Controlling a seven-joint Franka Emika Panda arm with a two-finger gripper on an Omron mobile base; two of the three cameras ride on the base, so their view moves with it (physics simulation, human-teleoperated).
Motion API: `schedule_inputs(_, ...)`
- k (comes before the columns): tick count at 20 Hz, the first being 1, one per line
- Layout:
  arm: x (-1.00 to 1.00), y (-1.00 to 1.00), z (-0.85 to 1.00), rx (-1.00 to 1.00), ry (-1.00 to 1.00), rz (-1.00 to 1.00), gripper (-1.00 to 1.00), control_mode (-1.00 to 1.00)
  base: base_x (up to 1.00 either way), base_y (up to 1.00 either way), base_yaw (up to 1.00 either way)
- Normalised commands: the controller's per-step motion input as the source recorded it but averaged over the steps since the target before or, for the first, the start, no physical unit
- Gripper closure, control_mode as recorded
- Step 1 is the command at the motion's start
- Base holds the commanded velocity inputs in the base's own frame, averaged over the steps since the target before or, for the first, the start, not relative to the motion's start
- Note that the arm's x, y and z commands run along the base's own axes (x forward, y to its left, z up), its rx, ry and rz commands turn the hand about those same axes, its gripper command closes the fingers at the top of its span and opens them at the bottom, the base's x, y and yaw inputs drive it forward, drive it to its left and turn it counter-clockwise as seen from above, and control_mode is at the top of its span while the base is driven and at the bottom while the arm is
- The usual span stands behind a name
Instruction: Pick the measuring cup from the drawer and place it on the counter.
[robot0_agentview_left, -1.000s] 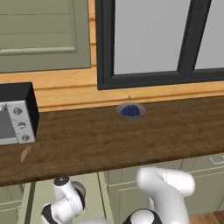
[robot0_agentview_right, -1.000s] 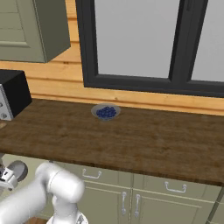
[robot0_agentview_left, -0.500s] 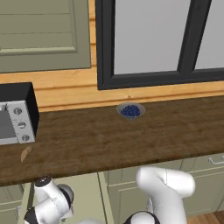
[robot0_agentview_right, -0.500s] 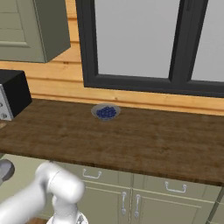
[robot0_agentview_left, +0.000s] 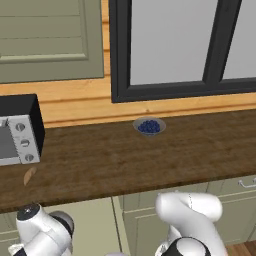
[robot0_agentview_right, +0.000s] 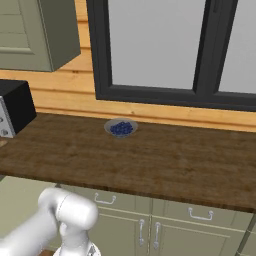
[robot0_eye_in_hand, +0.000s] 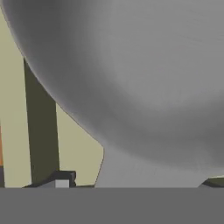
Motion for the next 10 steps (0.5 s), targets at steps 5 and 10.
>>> schedule_inputs(5,-0.43,-0.25,1.00,0.00,-0.34,-0.09,1.00,-1.00,0.00,0.00,0.00)
schedule_inputs(10,-0.04,-0.86,0.92,0.01,-0.20,-0.12,1.00,-1.00,0.00,0.00,0.00)
